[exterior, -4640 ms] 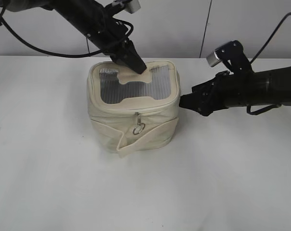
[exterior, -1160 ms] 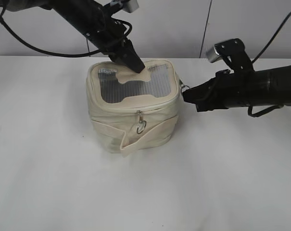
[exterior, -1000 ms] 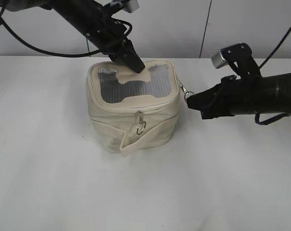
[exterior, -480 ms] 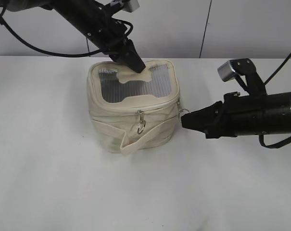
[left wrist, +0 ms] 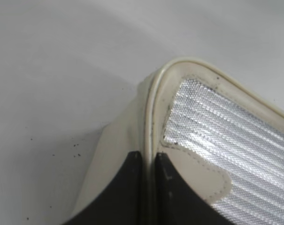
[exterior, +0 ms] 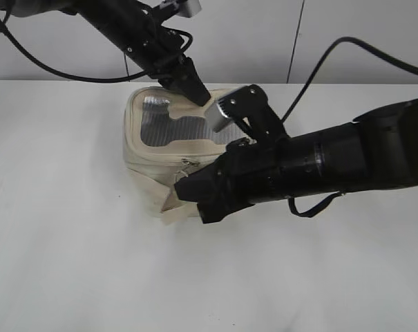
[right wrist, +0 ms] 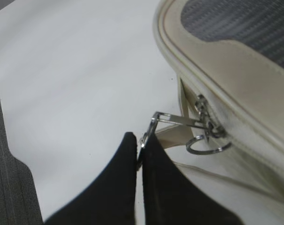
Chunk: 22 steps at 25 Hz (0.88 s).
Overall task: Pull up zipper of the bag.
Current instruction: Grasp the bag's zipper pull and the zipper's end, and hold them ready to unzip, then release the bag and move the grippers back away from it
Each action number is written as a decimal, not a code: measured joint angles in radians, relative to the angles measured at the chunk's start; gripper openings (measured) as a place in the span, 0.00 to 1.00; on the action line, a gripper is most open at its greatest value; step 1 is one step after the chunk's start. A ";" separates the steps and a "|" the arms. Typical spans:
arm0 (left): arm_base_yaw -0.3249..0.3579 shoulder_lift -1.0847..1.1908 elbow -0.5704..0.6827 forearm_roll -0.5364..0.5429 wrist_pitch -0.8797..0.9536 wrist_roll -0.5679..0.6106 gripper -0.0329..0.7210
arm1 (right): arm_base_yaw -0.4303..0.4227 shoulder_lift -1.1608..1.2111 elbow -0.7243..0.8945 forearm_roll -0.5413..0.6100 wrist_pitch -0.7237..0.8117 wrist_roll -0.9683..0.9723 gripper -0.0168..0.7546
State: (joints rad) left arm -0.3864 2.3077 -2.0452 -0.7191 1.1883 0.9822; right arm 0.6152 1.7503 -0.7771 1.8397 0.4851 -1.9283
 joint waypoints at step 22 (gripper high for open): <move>0.086 -0.189 0.000 0.176 -0.066 -0.436 0.44 | -0.284 -0.168 -0.049 -0.892 0.139 1.059 0.73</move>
State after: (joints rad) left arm -0.3001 2.1188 -2.0452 -0.5427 1.1221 0.5463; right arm 0.3313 1.5826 -0.8261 0.9480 0.6237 -0.8688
